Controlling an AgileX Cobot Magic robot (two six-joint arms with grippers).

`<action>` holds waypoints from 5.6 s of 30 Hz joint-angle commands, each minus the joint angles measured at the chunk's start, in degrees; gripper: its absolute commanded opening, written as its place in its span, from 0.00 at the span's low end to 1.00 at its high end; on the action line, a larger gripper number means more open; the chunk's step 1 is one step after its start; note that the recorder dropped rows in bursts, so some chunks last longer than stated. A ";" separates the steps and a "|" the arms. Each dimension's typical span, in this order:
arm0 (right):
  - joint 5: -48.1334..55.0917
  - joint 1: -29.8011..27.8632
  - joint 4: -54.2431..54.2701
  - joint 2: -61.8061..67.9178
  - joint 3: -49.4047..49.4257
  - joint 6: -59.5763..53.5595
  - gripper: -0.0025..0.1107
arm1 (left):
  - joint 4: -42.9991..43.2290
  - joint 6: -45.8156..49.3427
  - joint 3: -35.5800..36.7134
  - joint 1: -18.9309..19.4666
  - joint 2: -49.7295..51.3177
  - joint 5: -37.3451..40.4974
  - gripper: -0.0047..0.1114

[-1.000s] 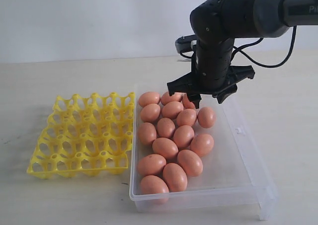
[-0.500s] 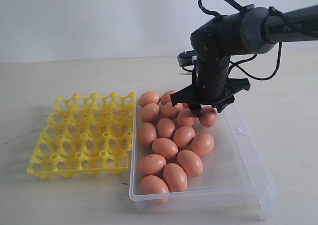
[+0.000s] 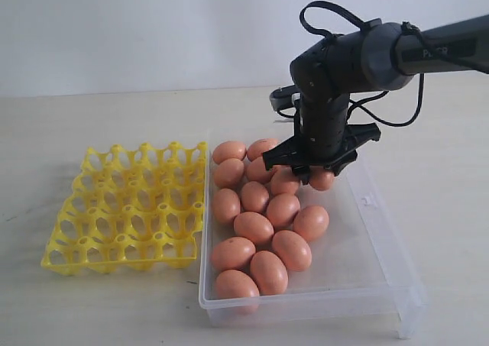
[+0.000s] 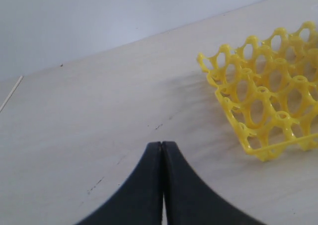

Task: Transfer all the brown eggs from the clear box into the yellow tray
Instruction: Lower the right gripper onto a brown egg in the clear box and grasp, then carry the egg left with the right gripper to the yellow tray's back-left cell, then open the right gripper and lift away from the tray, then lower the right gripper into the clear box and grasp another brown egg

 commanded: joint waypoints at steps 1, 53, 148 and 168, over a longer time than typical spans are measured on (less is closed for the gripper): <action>-0.49 -0.30 -0.80 -6.03 -0.55 -4.65 0.02 | 0.00 -0.32 -0.23 -0.21 -0.35 -0.45 0.04; -69.29 15.77 -25.18 26.27 -29.39 19.38 0.02 | 0.00 -0.32 -0.23 -0.21 -0.35 -0.45 0.04; 4.68 5.43 8.71 -8.82 9.75 15.89 0.57 | 0.00 -0.32 -0.23 -0.21 -0.35 -0.45 0.04; -3.03 3.98 8.28 -6.57 12.07 15.54 0.54 | 0.00 -0.32 -0.23 -0.21 -0.35 -0.45 0.04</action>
